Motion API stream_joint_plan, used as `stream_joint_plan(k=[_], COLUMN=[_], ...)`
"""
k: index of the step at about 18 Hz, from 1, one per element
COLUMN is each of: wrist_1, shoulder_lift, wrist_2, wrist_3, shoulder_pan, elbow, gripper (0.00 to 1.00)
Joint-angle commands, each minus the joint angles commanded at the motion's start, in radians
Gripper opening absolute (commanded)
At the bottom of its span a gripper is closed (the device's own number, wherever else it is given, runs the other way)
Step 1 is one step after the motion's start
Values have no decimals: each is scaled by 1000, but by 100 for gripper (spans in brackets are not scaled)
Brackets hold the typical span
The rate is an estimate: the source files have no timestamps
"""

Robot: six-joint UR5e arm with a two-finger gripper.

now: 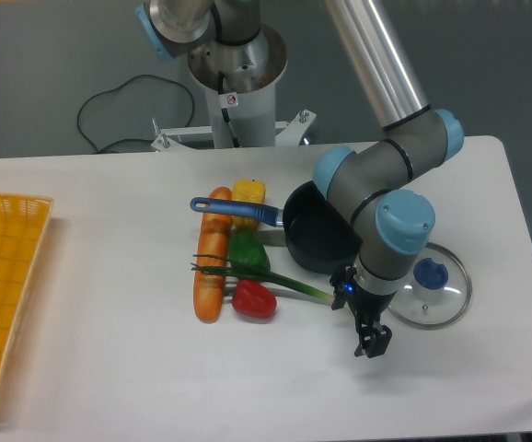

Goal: Pick up the green onion
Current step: 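Lower the open gripper onto the green onion's root end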

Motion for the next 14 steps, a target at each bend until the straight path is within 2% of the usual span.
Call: stream_joint_plan(k=[5, 14], wrist_1=[-15, -18], shoulder_lift=[0, -5], wrist_2=[3, 2], wrist_3=[36, 39], shoulder_pan=[3, -5], elbow=[-28, -35], gripper=[100, 96])
